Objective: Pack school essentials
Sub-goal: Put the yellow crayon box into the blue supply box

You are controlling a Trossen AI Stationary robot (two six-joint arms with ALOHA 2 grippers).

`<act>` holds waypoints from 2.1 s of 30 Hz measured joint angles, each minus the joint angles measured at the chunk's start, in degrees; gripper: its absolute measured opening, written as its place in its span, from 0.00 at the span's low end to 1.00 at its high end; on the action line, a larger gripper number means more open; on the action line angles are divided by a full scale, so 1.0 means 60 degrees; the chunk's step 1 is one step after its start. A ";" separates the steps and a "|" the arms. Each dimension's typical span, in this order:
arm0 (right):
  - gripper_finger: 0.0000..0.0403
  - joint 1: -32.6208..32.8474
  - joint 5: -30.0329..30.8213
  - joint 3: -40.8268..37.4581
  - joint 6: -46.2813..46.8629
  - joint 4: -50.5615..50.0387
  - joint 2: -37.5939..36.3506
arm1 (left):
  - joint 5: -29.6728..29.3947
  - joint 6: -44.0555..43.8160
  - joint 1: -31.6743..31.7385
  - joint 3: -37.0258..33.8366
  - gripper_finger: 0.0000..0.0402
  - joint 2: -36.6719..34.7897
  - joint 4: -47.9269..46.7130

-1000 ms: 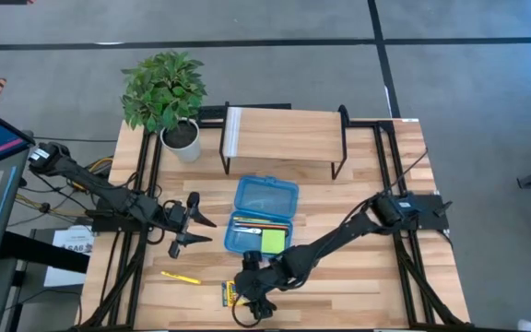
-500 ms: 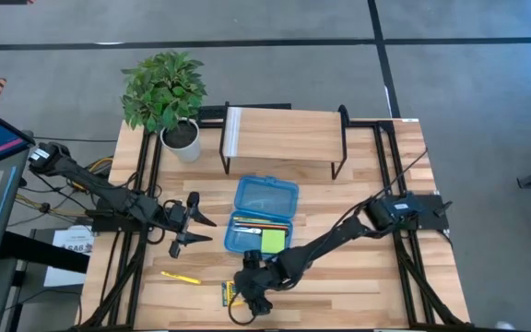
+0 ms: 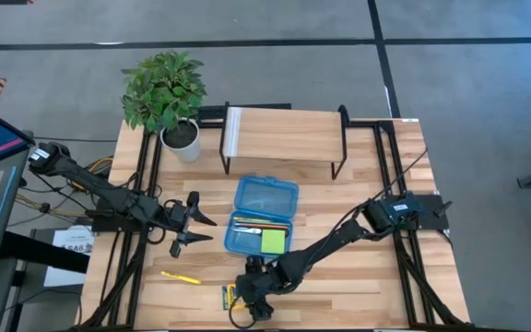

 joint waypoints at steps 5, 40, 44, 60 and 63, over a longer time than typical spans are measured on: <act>0.99 -0.0241 0.0134 0.0000 0.0141 -0.0231 -0.0040 | -0.0025 -0.0051 0.0000 0.0000 0.43 0.0000 -0.0010; 0.99 -0.0240 0.0506 0.1505 -0.0395 -0.1904 0.0022 | -0.0033 -0.0080 0.0000 0.0000 0.43 0.0000 -0.0091; 0.99 -0.0242 0.0506 0.1486 -0.0391 -0.1860 0.0110 | -0.0033 -0.0087 0.0003 0.0000 0.43 0.0000 -0.0090; 0.93 -0.0435 0.0152 0.1504 -0.0364 -0.2208 0.0758 | -0.0073 -0.0138 0.0004 0.0000 0.43 -0.0004 -0.0236; 0.84 -0.0438 0.0163 0.1501 -0.0369 -0.2197 0.0758 | -0.0070 -0.0168 0.0004 0.0003 0.43 -0.0001 -0.0240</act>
